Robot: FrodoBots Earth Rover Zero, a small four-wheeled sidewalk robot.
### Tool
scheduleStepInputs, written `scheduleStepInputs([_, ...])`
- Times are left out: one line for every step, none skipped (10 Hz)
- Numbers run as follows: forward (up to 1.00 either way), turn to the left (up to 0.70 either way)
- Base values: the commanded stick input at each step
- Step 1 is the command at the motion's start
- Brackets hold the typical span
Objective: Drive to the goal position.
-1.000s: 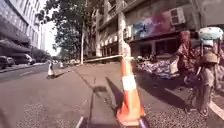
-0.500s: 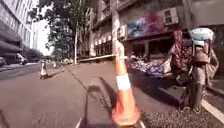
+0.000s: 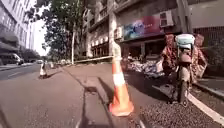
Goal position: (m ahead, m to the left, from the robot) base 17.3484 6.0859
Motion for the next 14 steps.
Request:
scheduleStepInputs([-0.45,0.27])
scheduleStepInputs([-0.45,0.18])
scheduleStepInputs([-0.45,0.06])
scheduleStepInputs([-0.45,0.0])
scheduleStepInputs([-0.45,0.0])
scheduleStepInputs([-0.45,0.0])
scheduleStepInputs([-0.18,-0.43])
scheduleStepInputs([0.0,-0.7])
scheduleStepInputs([0.06,-0.67])
scheduleStepInputs([0.42,-0.36])
scheduleStepInputs([0.69,-0.14])
scheduleStepInputs([0.7,-0.14])
scheduleStepInputs([0.7,-0.14])
scheduleStepInputs([0.7,-0.14])
